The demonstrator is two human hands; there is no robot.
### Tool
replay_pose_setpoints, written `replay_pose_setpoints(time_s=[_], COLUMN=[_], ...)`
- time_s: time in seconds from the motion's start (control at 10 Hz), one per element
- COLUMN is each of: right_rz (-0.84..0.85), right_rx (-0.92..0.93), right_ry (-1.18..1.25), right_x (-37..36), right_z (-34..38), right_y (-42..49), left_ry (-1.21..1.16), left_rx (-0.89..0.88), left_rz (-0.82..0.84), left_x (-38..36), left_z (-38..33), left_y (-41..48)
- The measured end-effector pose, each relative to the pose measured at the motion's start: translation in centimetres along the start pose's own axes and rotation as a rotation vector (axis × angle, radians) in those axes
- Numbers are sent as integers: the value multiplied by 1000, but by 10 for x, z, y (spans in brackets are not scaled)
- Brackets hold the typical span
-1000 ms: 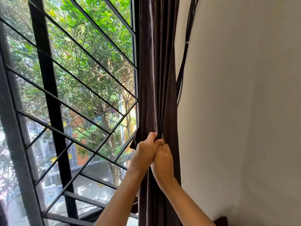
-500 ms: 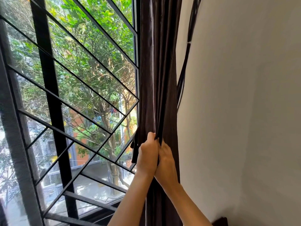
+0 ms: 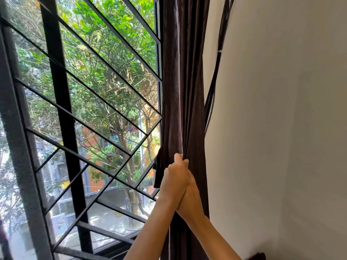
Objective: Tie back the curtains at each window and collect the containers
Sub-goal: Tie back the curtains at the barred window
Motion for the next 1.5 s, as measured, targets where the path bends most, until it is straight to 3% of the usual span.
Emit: replay_pose_setpoints(time_s=[0.1,0.3,0.4,0.5,0.6,0.8,1.1,1.5], right_rz=[-3,-79,-323,-462,-400,-48,-255,-190], right_rx=[30,322,177,43,-61,-230,-169,26], right_ry=[43,-141,-16,69,47,161,149,168], right_x=[4,1,34,72,89,101,107,76], right_z=[10,6,-6,-6,-11,-22,-28,12], right_y=[-2,-32,-17,28,79,117,58,9], left_ry=[24,119,117,111,94,106,100,-256], left_rx=[-11,-45,-31,-23,-32,-28,-9,18], left_rz=[-30,-171,-194,-210,-214,-218,-216,-155], left_x=[1,11,12,10,7,8,5,-4], left_z=[0,8,9,10,11,3,-1,-11], left_y=[1,-5,-9,-16,-19,-23,-26,-30])
Point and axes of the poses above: each hand's wrist, its own y-axis towards the middle knuckle, its own x-axis out of the back of the hand, z = x × y, the point moved 8 cm from there along y, towards the middle knuckle, and after that the axes turned 11 degrees about -y, right-handed, at the moved point
